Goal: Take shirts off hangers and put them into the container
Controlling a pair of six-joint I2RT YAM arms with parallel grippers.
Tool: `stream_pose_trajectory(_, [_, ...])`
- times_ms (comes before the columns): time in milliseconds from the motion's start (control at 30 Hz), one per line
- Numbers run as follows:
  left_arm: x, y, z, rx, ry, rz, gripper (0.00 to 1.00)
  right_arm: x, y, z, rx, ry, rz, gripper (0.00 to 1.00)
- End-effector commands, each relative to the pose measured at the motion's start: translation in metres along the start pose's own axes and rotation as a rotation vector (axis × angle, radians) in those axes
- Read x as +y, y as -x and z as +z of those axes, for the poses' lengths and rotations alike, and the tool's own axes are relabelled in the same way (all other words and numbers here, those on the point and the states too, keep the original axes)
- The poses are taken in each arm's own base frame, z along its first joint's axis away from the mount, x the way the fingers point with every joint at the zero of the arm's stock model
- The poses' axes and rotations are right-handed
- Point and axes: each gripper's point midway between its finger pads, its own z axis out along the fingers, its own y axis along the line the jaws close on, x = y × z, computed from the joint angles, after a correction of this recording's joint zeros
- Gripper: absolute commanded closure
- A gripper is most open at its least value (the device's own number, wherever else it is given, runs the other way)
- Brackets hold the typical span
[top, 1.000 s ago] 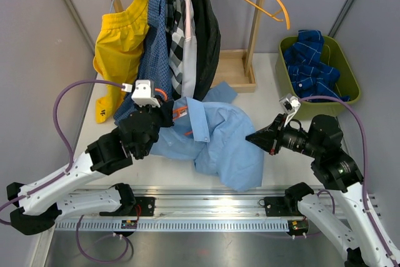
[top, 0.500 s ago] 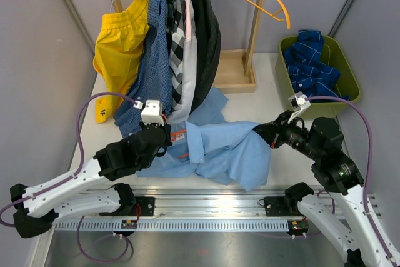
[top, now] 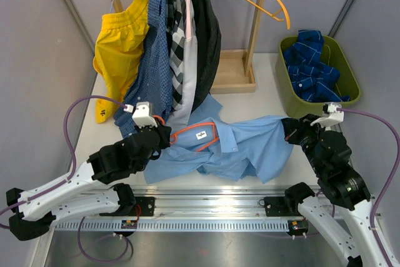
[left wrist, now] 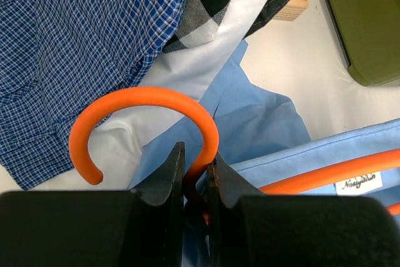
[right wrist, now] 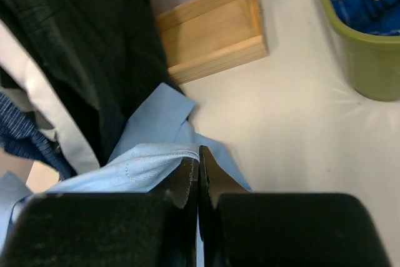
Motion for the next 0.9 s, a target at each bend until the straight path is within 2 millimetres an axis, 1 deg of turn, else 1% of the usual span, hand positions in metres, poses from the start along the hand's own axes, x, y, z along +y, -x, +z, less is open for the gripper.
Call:
stream_pose_trajectory(0, [0.051, -0.008, -0.004, 0.013, 0.186, 0.175, 1.00, -0.057, 0.053, -0.014, -0.272, -0.341, 0.081, 1.00])
stream_pose_trajectory(33, [0.051, -0.007, -0.004, 0.010, 0.183, 0.171, 1.00, -0.062, 0.052, -0.015, -0.270, -0.366, 0.086, 1.00])
stream_pose_trajectory(67, [0.052, -0.007, -0.005, 0.010, 0.185, 0.173, 1.00, -0.068, 0.054, -0.018, -0.288, -0.400, 0.089, 1.00])
stream_pose_trajectory(133, [0.052, -0.006, -0.005, 0.008, 0.181, 0.171, 1.00, -0.073, 0.056, -0.021, -0.305, -0.426, 0.100, 1.00])
stream_pose_trajectory(233, [0.051, -0.002, -0.007, -0.007, 0.173, 0.154, 1.00, -0.071, 0.050, -0.015, -0.284, -0.413, 0.095, 1.00])
stream_pose_trajectory(300, [0.047, 0.005, -0.010, -0.028, 0.153, 0.123, 1.00, -0.062, 0.038, -0.003, -0.222, -0.367, 0.078, 1.00])
stream_pose_trajectory(333, [0.046, 0.009, -0.011, -0.041, 0.144, 0.108, 1.00, -0.056, 0.028, 0.005, -0.177, -0.332, 0.075, 1.00])
stream_pose_trajectory(400, [0.040, 0.023, -0.016, -0.086, 0.108, 0.052, 1.00, -0.050, 0.011, 0.019, -0.105, -0.312, 0.079, 1.00])
stream_pose_trajectory(433, [0.038, 0.033, -0.023, -0.123, 0.074, 0.006, 1.00, -0.044, 0.007, 0.025, -0.088, -0.283, 0.080, 1.00])
stream_pose_trajectory(467, [0.030, 0.045, -0.027, -0.161, 0.020, -0.040, 1.00, -0.040, -0.008, 0.032, -0.036, -0.250, 0.077, 1.00])
stream_pose_trajectory(500, [0.025, 0.053, -0.032, -0.189, -0.021, -0.071, 1.00, -0.039, -0.016, 0.038, -0.004, -0.250, 0.086, 1.00])
stream_pose_trajectory(533, [0.020, 0.074, -0.044, -0.263, -0.092, -0.139, 1.00, -0.037, -0.026, 0.043, 0.022, -0.235, 0.087, 1.00])
stream_pose_trajectory(567, [0.017, 0.081, -0.050, -0.289, -0.131, -0.170, 1.00, -0.039, -0.033, 0.049, 0.047, -0.243, 0.083, 1.00])
stream_pose_trajectory(600, [0.017, 0.087, -0.055, -0.314, -0.153, -0.194, 1.00, -0.035, -0.035, 0.052, 0.055, -0.226, 0.084, 1.00])
stream_pose_trajectory(633, [0.017, 0.100, -0.065, -0.360, -0.187, -0.244, 1.00, -0.030, -0.047, 0.056, 0.100, -0.188, 0.084, 1.00])
stream_pose_trajectory(700, [0.018, 0.107, -0.069, -0.386, -0.197, -0.268, 1.00, -0.020, -0.061, 0.067, 0.154, -0.134, 0.084, 1.00])
stream_pose_trajectory(733, [0.017, 0.112, -0.071, -0.399, -0.207, -0.281, 1.00, -0.008, -0.073, 0.069, 0.212, -0.070, 0.089, 1.00])
stream_pose_trajectory(767, [0.014, 0.112, -0.070, -0.396, -0.208, -0.278, 1.00, -0.004, -0.085, 0.075, 0.263, -0.050, 0.085, 1.00])
stream_pose_trajectory(800, [0.013, 0.112, -0.069, -0.397, -0.211, -0.280, 1.00, 0.004, -0.090, 0.079, 0.283, -0.008, 0.085, 1.00])
stream_pose_trajectory(833, [0.007, 0.113, -0.068, -0.393, -0.224, -0.291, 1.00, 0.013, -0.106, 0.082, 0.351, 0.040, 0.077, 1.00])
stream_pose_trajectory(867, [0.004, 0.112, -0.067, -0.393, -0.236, -0.298, 1.00, 0.018, -0.112, 0.085, 0.365, 0.056, 0.060, 1.00])
